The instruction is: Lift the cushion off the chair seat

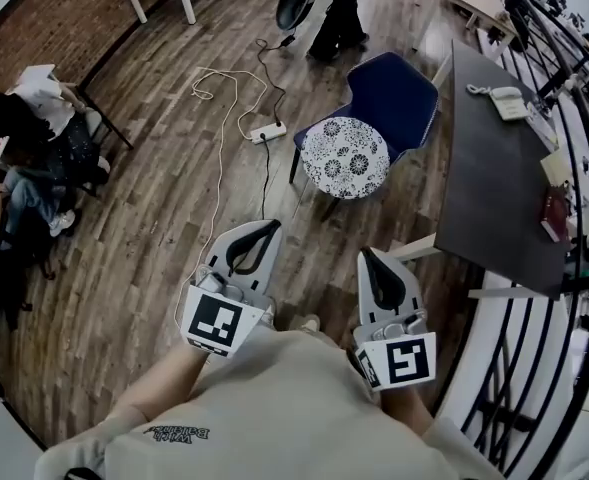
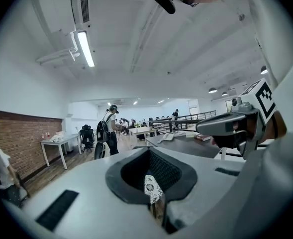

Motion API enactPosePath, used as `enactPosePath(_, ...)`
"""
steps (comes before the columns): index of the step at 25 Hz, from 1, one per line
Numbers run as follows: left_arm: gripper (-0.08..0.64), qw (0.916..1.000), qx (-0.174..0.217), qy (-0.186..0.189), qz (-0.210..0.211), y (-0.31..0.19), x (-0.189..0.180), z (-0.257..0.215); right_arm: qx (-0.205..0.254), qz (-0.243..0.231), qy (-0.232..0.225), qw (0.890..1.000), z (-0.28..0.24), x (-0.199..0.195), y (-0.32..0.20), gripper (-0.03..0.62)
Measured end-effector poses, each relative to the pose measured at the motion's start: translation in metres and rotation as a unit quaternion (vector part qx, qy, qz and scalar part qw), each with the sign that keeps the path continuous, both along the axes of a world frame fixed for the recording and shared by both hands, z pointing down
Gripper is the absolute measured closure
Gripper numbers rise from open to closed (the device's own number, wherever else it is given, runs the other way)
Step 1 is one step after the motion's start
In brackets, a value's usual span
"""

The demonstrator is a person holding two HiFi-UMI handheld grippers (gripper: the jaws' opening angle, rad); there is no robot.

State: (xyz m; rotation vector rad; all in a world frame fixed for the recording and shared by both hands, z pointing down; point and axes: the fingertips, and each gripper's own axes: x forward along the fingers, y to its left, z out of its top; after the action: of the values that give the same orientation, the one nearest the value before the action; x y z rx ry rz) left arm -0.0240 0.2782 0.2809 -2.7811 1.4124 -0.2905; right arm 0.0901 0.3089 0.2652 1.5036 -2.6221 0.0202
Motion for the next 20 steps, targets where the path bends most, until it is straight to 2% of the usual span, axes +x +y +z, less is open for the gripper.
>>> enactPosePath(5,0.555,0.9997,-0.023,-0.010,-0.007,0.006,0.013,0.013,-0.009,-0.014,-0.007,1.000,0.008,0.013,0.006,0.591)
enactPosePath(20,0.555,0.9994,-0.019,-0.015,-0.025,0.032,0.063,0.012,-0.008,-0.035,-0.026,0.999,0.012,0.060,0.020,0.591)
